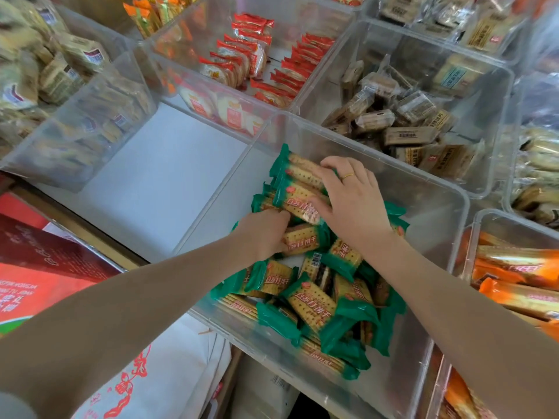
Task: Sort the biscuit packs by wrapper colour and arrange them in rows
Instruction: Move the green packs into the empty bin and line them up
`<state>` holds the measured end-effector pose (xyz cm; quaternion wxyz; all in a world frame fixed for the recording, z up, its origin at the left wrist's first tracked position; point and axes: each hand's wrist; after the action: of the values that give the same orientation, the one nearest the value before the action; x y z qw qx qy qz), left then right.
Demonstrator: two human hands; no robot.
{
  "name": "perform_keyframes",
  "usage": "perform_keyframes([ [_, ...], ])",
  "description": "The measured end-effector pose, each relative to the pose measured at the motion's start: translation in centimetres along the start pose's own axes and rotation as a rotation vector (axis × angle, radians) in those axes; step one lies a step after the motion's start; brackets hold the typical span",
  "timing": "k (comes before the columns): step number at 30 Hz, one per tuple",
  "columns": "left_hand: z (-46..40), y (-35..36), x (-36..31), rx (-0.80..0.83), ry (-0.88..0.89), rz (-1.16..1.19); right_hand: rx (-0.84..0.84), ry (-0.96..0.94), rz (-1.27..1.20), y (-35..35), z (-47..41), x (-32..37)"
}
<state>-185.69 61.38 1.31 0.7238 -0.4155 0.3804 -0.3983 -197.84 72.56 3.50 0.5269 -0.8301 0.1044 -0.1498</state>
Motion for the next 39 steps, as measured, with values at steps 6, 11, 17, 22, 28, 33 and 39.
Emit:
perform_keyframes([
  [6, 0.8, -1.7, 1.0, -0.136, 0.019, 0.200, 0.258, -0.276, -0.203, 0.4, 2.8, 1.4],
  [11, 0.5, -2.9, 1.5, -0.183, 0.013, 0.230, 0.344, -0.164, -0.115, 1.0, 2.2, 2.0],
  [17, 1.6, -3.0, 2.1, -0.180, 0.016, 0.313, 0.375, -0.049, -0.059, 0.6, 1.0, 2.3],
  [22, 3.4, -3.0, 2.2, -0.195, -0.065, 0.285, 0.403, -0.065, 0.027, 1.7, 1.7, 2.6],
  [28, 5.5, -1.4, 1.5, -0.074, -0.176, 0.029, 0.506, -0.026, 0.002, 1.3, 2.0, 2.5],
  [33, 5.9, 0.3, 0.8, -0.065, -0.296, 0.070, 0.583, -0.016, -0.067, 1.2, 2.3, 3.6],
  [39, 6.0, 0.3, -0.3, -0.083, -0.375, 0.099, 0.624, 0.046, -0.022, 1.6, 2.4, 5.0],
])
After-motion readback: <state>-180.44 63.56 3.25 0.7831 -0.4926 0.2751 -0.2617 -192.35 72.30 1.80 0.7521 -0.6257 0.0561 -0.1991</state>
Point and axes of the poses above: each hand's wrist, its own z-axis away from the middle knuckle, its own y-axis out of the palm, x = y × z, and after that the axes turned 5 degrees about -x, right-handed
